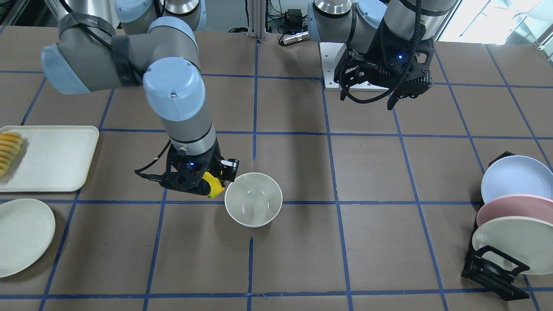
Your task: Place bowl and put lemon in it
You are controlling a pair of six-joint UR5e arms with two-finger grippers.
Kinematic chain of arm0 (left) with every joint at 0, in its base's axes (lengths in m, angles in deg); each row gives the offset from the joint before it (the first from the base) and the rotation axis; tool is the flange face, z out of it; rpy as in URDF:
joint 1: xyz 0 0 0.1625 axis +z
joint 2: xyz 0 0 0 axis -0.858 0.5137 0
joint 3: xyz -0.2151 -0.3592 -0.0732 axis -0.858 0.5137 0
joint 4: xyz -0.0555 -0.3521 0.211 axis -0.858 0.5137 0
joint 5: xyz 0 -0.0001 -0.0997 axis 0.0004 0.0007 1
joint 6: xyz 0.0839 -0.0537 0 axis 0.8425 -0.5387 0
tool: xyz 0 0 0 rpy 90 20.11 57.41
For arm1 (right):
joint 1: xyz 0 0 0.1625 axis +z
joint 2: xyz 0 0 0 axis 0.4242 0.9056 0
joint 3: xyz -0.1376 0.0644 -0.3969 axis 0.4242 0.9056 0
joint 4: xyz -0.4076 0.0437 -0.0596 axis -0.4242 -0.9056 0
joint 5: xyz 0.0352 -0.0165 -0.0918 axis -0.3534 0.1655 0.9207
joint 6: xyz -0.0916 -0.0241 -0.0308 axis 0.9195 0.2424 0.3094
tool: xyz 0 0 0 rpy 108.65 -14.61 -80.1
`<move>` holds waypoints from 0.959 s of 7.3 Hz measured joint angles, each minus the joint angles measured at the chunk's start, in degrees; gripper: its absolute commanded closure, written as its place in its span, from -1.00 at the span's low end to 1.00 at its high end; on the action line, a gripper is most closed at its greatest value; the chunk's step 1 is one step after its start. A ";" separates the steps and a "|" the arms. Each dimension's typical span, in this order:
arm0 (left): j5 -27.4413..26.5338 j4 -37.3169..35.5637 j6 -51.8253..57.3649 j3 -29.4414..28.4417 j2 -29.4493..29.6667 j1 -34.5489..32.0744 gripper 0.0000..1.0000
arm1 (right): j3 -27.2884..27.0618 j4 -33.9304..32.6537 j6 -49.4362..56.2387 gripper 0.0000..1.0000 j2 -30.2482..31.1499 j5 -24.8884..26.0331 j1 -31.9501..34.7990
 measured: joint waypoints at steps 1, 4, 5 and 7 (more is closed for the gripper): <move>-0.09 -0.09 -1.29 0.13 -0.10 0.01 -1.00 | -0.05 -3.63 -1.46 1.00 -2.07 0.00 2.09; 0.11 -0.77 -3.52 0.69 -0.52 0.06 -1.00 | -0.18 -9.54 -2.52 1.00 -6.28 -0.30 4.55; 0.16 -0.91 -4.01 0.93 -0.60 0.06 -1.00 | -0.25 -9.71 -2.54 1.00 -6.97 -0.81 4.73; 0.27 -0.98 -4.35 1.42 -0.70 -0.01 -1.00 | -0.28 -9.79 -2.38 0.92 -8.34 -1.54 5.07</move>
